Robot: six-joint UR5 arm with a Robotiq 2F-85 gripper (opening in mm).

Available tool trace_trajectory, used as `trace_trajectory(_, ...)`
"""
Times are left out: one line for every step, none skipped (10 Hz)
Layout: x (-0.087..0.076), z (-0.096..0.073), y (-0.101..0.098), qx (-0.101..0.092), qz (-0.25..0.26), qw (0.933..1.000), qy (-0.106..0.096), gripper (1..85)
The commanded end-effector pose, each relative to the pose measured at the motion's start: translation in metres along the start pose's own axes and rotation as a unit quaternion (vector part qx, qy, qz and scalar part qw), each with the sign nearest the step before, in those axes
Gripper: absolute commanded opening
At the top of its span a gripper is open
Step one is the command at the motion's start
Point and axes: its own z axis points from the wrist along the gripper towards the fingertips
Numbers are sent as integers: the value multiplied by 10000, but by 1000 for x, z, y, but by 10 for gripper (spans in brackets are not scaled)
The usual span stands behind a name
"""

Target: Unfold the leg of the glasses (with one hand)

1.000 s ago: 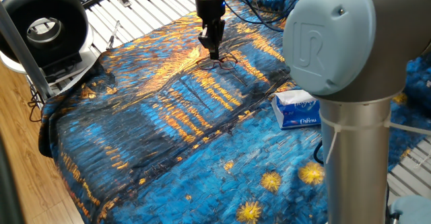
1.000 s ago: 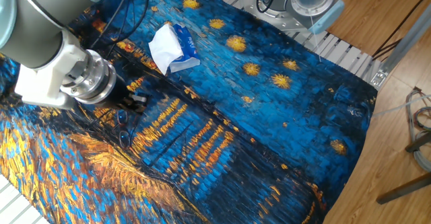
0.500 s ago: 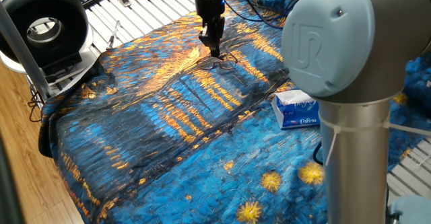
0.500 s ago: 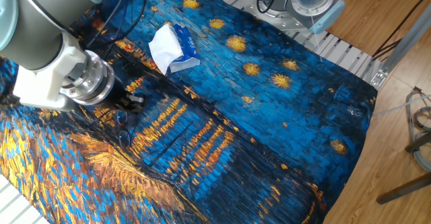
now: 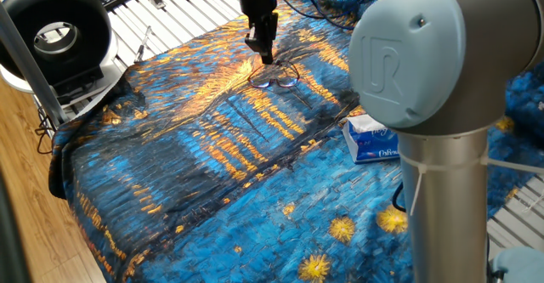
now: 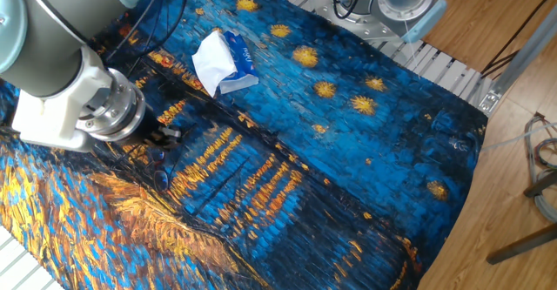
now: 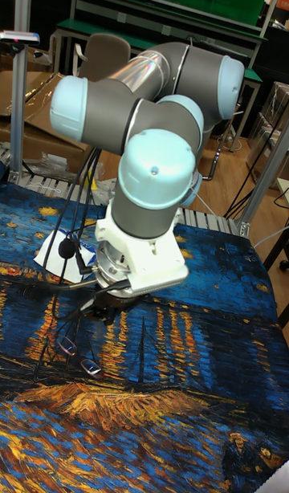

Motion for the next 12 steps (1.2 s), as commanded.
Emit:
trace_trajectory(-3,-3,-7,168,-178,9997,-10,143)
trace_trajectory(-2,-3,-7,175,-245,9995,-5,183)
trace_trajectory(0,-3,-11,266,-351,9990,34,263)
trace_trajectory(2,-4,-15,363,-402,9985,77,290)
trace_trajectory(3,-3,-11,325,-298,9990,50,303)
trace_trajectory(2,-2,-10,346,-256,9991,-2,310)
trace_trajectory(2,-2,-7,354,-196,9992,-18,323)
trace_trajectory(0,-2,-8,417,-181,9990,-53,350)
trace_trajectory(0,-4,-7,452,-163,9988,-25,373)
trace_trajectory(0,-4,-4,479,-112,9988,-30,383)
trace_trajectory(-1,-5,-7,588,-155,9981,-79,377)
trace_trajectory(1,-5,-19,804,-293,9963,-47,363)
